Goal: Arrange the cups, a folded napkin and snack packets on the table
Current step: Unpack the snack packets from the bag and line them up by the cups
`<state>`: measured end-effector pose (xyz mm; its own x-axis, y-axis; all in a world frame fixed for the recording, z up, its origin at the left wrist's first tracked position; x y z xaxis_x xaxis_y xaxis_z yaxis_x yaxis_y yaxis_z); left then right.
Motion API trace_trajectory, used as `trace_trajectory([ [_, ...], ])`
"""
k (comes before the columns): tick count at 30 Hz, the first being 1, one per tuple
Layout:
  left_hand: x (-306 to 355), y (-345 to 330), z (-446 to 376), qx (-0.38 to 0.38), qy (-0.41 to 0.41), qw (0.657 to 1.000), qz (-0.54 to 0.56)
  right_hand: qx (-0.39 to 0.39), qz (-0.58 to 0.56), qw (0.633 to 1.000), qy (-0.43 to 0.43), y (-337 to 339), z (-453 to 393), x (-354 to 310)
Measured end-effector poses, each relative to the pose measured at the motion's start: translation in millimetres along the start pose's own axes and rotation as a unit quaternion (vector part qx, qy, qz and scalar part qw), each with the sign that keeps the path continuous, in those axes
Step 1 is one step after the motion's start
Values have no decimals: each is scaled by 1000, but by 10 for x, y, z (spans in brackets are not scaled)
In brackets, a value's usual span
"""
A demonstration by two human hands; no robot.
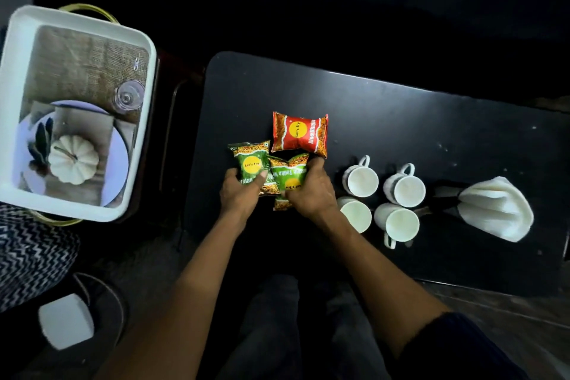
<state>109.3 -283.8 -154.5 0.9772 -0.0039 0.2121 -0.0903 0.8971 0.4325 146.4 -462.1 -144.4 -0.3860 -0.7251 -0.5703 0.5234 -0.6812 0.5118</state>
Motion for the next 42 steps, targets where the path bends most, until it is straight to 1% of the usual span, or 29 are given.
trace_trajectory([
  [2,3,14,-41,-16,14,1000,9,-2,-23,1000,-11,-6,-10,48],
  [6,-36,120,-2,-49,41,997,48,-32,-69,997,-20,43,-10,66],
  [10,-10,306,165,-35,18,996,83,-24,-152,988,-3,180,73,2],
  [13,84,401,354,-32,-23,992,117,-24,-250,968,9,295,145,-36],
  [16,260,351,595,-52,-93,985,137,7,-383,924,8,443,212,-13],
  [18,389,255,746,-73,-138,979,134,24,-427,904,17,587,250,14],
  [20,532,111,876,-92,-176,972,127,41,-441,896,35,790,280,82],
  [23,759,-155,1035,-121,-216,963,108,60,-433,897,60,1122,314,194],
  [29,1118,-635,1231,-142,-249,954,87,107,-424,895,94,1754,323,434],
  [34,1326,-896,1321,-165,-260,949,75,130,-420,892,108,2081,287,633],
  [37,1415,-1023,1352,-177,-258,947,68,139,-425,889,102,2200,244,725],
  [42,1522,-1213,1271,-170,-239,954,62,158,-424,887,96,2329,152,846],
])
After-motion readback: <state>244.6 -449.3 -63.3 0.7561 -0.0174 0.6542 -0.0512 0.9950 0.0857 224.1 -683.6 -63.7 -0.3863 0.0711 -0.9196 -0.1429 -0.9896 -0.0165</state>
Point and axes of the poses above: each hand's wrist, its own z-axis away from the middle knuckle, its own y-axis out of the back of the hand, x = y × z, the point moved 5 cm from there along -z, towards the middle knuckle, and after that the axes turned 13 degrees about y, right-handed, at the moved point
